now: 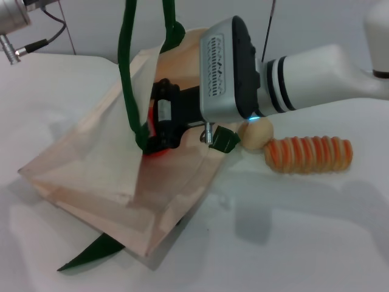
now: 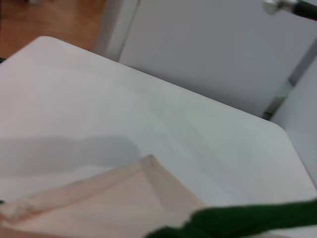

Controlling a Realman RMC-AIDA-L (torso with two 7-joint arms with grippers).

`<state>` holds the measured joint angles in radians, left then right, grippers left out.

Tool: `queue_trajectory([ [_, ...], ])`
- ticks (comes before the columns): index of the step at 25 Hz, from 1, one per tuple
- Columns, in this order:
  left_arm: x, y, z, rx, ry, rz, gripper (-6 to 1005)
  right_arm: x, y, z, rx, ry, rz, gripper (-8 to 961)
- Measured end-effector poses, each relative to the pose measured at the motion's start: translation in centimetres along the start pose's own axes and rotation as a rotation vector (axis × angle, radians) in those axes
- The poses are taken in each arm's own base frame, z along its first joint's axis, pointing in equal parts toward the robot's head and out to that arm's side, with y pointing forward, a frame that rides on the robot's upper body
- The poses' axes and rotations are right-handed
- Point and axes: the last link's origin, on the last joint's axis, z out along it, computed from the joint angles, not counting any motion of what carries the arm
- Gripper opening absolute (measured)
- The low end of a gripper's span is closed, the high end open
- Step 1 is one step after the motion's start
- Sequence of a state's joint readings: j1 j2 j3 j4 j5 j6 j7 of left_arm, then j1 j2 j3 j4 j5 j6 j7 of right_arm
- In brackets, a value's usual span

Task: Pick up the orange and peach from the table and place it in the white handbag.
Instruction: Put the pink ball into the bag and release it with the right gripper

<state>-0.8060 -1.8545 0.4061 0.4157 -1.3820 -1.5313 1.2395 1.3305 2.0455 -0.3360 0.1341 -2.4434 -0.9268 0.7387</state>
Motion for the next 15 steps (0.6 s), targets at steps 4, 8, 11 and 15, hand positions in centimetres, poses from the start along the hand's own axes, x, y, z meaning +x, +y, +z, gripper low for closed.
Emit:
queue_trajectory([
  [4,-0.1,-0.4,-0.3,0.022,0.006,-0.005,260,0.5,-0.2,-0.4,0.028,0.0,0.025,752],
  [8,-0.3,-0.8,-0.9,0.05,0.015,-0.013,264,1.5,-0.4,-1.1,0.06,-0.005,0.066,856],
  [11,-0.4,-1.2,-1.4,0.074,0.029,-0.02,267,2.7,-0.7,-2.1,0.094,0.008,0.12,892],
  [15,-0.5,-1.7,-2.1,0.098,0.054,-0.03,271,5.2,-1.6,-4.5,0.165,0.046,0.25,891],
])
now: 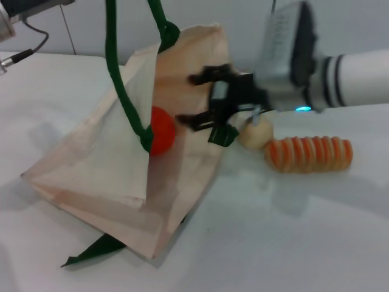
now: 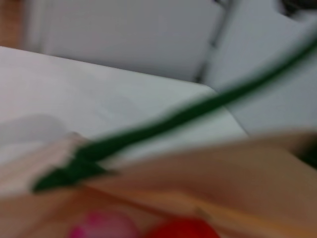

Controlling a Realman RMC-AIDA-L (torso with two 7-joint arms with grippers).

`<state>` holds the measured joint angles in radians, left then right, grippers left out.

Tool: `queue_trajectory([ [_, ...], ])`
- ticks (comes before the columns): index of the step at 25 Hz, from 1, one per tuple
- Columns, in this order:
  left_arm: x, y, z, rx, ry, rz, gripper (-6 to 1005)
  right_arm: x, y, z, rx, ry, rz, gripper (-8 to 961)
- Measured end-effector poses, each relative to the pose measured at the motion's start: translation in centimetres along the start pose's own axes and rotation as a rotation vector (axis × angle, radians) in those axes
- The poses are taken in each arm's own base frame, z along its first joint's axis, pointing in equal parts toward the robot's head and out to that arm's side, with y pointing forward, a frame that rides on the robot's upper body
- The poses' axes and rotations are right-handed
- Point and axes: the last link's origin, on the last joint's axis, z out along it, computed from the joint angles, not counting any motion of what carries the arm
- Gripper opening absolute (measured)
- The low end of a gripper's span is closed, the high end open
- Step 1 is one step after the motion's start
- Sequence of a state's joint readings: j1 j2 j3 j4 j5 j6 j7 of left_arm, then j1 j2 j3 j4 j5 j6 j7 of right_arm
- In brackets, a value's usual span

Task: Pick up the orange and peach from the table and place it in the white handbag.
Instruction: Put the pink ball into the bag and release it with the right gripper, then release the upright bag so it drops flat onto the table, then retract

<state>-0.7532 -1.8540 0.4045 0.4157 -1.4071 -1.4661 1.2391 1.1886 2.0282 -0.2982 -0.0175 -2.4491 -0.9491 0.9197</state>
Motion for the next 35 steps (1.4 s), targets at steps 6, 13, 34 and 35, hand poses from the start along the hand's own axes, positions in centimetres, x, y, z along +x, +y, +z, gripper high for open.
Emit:
queue_trajectory([
  [6,-0.4,-0.8,-0.6,0.047,0.016,-0.005,276,4.4,-2.6,-5.5,0.152,0.009,0.166,891],
  [13,-1.0,-1.1,-1.1,0.06,0.002,-0.008,377,7.5,-3.7,-10.0,0.319,-0.041,0.272,891],
  [34,-3.4,-0.4,-0.7,-0.005,-0.003,0.091,891,9.2,-4.4,-13.0,0.498,-0.149,0.368,890],
  [35,-3.5,-0.5,-0.8,0.004,0.013,0.113,891,9.3,-4.5,-13.3,0.531,-0.181,0.379,890],
])
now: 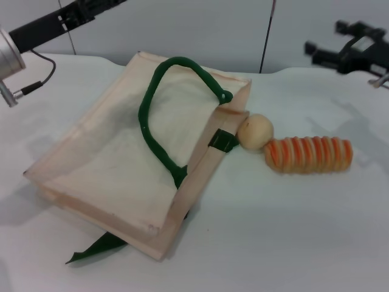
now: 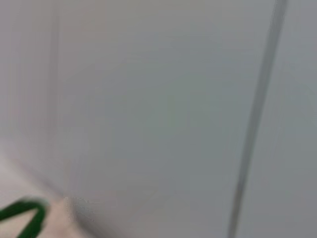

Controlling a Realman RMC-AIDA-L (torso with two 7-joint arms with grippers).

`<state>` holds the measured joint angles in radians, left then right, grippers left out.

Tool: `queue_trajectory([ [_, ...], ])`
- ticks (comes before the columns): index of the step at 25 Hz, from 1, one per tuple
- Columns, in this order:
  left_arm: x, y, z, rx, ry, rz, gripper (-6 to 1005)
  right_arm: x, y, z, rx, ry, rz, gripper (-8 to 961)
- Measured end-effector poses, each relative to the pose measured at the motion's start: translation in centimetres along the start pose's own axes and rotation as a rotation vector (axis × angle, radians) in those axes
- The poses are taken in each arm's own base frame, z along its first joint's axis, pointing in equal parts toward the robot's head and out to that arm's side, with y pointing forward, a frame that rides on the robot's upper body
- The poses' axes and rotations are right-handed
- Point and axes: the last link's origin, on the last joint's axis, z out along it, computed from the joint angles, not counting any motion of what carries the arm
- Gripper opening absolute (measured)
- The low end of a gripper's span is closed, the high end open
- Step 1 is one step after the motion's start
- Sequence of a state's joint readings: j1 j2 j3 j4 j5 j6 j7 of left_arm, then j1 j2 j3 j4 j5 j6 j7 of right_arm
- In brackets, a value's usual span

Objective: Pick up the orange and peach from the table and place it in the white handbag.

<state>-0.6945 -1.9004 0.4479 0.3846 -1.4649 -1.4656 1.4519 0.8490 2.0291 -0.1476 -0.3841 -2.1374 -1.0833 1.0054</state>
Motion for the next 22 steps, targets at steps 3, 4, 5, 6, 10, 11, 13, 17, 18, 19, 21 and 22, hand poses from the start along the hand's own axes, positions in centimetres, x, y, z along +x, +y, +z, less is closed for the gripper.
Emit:
queue_trajectory([
  [3,-1.0,-0.6,0.0,0.062,0.068,0.103,891,0.5,-0.6,-1.1,0.103,-0.105,0.042,890],
  [4,-1.3,-0.9,-0.1,0.088,0.088,0.136,891,0.7,-0.8,-1.4,0.138,-0.136,0.054,890],
  [5,-1.7,-1.2,-0.1,0.126,0.112,0.177,891,1.0,-1.0,-1.8,0.175,-0.163,0.062,890],
  [6,-2.1,-1.5,-0.2,0.154,0.124,0.212,891,1.3,-1.1,-2.2,0.218,-0.19,0.078,890],
  [10,-4.0,-2.5,-0.4,0.3,0.187,0.384,891,3.0,-1.6,-4.1,0.411,-0.28,0.137,891],
  [11,-4.6,-2.7,-0.6,0.338,0.208,0.408,891,3.4,-1.7,-4.5,0.46,-0.297,0.148,891],
  [13,-5.4,-3.1,-0.9,0.4,0.24,0.447,891,4.1,-1.7,-5.2,0.532,-0.322,0.166,891],
  [17,-6.6,-3.7,-1.7,0.543,0.293,0.542,891,5.0,-1.7,-6.4,0.645,-0.358,0.207,891],
  [18,-6.9,-3.7,-1.9,0.57,0.297,0.56,891,5.2,-1.7,-6.6,0.66,-0.361,0.221,891],
  [19,-7.2,-3.8,-2.0,0.601,0.304,0.575,891,5.4,-1.7,-6.7,0.669,-0.362,0.229,891],
  [21,-7.5,-3.8,-2.1,0.636,0.316,0.583,891,5.6,-1.6,-6.9,0.673,-0.358,0.234,891],
  [22,-7.6,-3.9,-2.2,0.645,0.32,0.578,891,5.7,-1.6,-6.9,0.674,-0.354,0.235,891],
])
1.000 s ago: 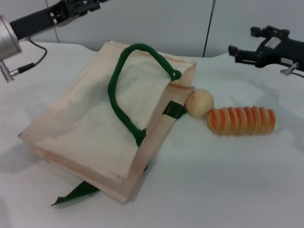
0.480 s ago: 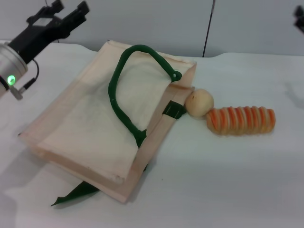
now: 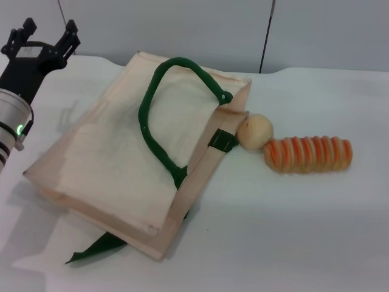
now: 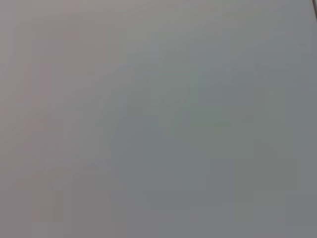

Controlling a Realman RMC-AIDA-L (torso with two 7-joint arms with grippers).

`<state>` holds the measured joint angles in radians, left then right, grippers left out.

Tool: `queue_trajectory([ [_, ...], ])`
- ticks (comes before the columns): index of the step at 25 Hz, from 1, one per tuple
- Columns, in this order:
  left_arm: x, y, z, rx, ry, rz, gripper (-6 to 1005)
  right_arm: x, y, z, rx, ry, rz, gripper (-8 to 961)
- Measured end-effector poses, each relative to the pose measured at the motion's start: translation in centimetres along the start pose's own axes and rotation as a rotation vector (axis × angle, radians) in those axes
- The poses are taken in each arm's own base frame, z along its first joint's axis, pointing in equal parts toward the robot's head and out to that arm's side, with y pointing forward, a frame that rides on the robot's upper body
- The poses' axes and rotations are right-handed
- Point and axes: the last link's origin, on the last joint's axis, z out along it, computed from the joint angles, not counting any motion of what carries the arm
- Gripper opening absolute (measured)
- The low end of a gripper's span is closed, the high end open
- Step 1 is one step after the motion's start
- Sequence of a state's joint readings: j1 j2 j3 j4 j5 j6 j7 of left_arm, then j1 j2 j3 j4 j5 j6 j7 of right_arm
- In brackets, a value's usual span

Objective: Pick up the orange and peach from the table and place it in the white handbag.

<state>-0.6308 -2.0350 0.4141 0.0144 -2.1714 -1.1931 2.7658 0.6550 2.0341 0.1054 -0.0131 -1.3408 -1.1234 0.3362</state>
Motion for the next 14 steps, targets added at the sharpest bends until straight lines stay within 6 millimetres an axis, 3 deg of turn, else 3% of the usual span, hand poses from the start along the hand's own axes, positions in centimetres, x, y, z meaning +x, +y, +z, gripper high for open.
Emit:
queue_trajectory([
  [9,0.2,-0.9,-0.5,0.08,0.039,-0.051,891,0.2,-0.2,-0.2,0.005,0.012,0.005,891],
  [14,1.2,-1.1,-2.2,0.108,0.158,-0.086,891,0.2,-0.5,-0.3,0.015,0.012,0.03,891],
])
